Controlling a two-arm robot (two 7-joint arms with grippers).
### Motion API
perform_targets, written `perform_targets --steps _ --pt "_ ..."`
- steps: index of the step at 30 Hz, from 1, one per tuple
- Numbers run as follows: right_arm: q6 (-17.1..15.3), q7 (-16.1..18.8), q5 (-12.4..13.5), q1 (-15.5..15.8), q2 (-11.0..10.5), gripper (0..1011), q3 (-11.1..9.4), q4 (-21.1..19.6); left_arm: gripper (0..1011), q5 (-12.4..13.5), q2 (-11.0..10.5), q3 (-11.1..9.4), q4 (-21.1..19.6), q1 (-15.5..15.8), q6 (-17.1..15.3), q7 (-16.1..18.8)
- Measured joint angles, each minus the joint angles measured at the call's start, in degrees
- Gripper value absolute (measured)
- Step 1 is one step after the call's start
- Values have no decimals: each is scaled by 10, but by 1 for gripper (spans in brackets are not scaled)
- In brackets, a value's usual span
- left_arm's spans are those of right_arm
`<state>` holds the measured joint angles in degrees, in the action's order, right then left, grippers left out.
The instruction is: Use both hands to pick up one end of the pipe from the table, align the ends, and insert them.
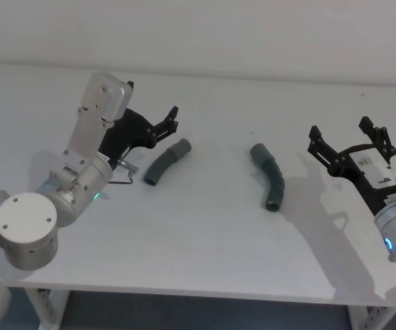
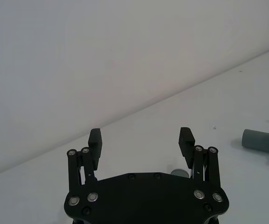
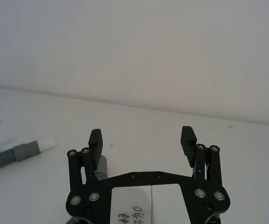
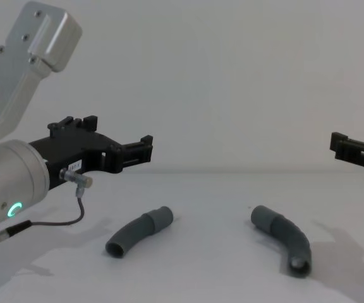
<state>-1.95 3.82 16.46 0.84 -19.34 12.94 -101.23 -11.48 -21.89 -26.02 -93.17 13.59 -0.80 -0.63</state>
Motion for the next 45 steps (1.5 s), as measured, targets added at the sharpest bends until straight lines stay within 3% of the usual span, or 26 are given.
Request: perform_targets --steps 45 --pt "0 1 0 0 2 1000 -1 0 1002 0 0 0 0 0 0 0"
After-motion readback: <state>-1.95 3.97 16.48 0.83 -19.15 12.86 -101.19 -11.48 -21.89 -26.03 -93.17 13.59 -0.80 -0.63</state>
